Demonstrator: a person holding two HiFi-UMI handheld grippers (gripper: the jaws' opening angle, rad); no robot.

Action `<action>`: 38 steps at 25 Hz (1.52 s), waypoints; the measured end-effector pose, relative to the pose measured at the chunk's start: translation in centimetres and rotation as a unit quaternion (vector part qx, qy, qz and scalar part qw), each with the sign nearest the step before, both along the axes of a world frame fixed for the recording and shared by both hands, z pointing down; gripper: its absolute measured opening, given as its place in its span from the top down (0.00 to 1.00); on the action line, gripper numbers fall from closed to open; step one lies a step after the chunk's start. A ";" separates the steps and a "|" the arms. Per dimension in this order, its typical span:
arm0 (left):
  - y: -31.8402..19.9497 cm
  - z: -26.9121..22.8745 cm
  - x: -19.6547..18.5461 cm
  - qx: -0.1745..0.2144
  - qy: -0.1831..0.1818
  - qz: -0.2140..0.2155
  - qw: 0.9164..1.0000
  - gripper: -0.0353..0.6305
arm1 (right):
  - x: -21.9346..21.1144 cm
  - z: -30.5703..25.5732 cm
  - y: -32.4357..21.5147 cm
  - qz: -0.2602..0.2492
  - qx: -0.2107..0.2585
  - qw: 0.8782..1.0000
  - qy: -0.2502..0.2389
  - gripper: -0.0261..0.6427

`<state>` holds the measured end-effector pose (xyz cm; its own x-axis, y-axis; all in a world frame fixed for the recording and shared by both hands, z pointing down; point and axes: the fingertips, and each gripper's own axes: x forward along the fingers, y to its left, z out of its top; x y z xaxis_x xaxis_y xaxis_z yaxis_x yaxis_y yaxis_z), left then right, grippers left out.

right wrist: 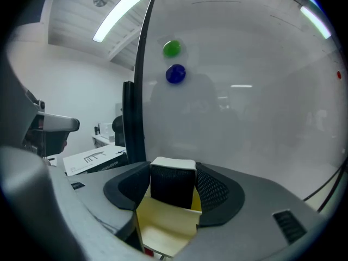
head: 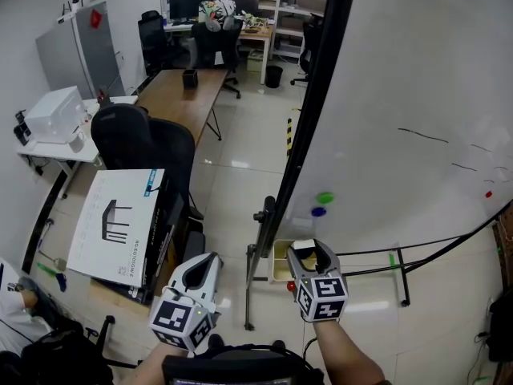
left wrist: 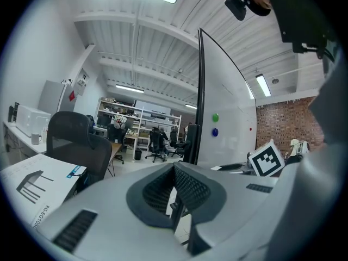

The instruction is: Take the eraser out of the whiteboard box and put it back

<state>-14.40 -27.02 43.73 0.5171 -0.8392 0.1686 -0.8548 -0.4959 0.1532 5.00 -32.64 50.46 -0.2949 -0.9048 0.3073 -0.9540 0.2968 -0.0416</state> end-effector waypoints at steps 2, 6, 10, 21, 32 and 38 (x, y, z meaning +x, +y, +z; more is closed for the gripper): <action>0.0 0.0 0.2 0.000 0.001 0.006 1.000 0.92 | -0.2 0.3 -0.2 -0.001 -0.009 1.000 0.015 0.54; 0.1 0.0 0.5 -0.004 0.000 0.017 1.000 0.92 | -0.5 0.9 -0.3 0.002 -0.033 0.999 0.037 0.54; -0.1 0.1 0.6 0.005 -0.002 0.022 1.000 0.92 | -0.5 1.7 -0.2 0.007 -0.056 0.997 0.054 0.54; -0.6 0.6 1.0 0.006 0.005 0.039 0.999 0.92 | -0.1 3.1 -0.7 0.033 -0.120 0.991 0.049 0.53; -1.0 0.5 1.3 0.006 0.011 0.052 0.999 0.92 | -0.1 3.6 -1.1 0.043 -0.162 0.984 0.055 0.53; -0.8 0.4 1.0 0.003 0.012 0.054 0.998 0.92 | -0.1 3.4 -0.8 0.048 -0.154 0.986 0.048 0.53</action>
